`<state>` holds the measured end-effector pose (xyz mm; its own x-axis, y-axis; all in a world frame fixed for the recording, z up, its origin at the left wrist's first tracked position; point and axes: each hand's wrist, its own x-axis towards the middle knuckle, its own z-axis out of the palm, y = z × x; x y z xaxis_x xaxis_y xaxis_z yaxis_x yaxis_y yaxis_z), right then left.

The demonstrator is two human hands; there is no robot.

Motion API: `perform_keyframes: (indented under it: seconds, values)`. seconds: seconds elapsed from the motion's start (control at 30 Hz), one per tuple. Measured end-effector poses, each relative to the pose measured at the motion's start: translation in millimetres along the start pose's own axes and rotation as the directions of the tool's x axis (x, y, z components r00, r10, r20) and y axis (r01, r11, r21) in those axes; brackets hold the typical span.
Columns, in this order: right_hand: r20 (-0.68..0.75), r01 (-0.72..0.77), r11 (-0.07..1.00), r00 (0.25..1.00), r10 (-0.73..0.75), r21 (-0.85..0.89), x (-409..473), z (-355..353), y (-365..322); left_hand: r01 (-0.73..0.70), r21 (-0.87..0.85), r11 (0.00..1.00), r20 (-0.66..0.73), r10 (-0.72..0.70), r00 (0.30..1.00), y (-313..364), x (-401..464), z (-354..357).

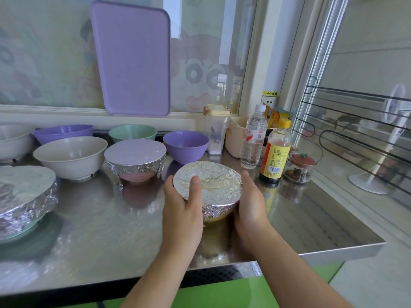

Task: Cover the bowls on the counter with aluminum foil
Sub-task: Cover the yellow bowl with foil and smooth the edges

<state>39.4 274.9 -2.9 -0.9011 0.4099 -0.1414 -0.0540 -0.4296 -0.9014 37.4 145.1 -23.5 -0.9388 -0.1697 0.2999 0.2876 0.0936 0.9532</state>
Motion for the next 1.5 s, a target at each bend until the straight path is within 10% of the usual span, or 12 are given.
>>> perform_keyframes:
  seconds: [0.6, 0.8, 1.5]
  values:
    - [0.042, 0.223, 0.853, 0.972, -0.231, -0.472, 24.6, -5.0, -37.5, -0.009, 0.056, 0.998, -0.023, 0.01, 1.0, 0.0, 15.9, -17.2]
    - [0.255, 0.137, 0.941, 0.965, -0.057, -0.31, 43.1, -2.1, -35.4, -0.005, 0.022, 1.0, -0.022, 0.005, 1.0, 4.6, 11.7, 0.5]
    - [0.128, -0.09, 0.936, 0.991, 0.049, 0.34, 33.3, 2.6, 1.5, 0.227, -0.373, 0.9, -0.239, -0.329, 0.914, 13.3, -7.5, 28.1]
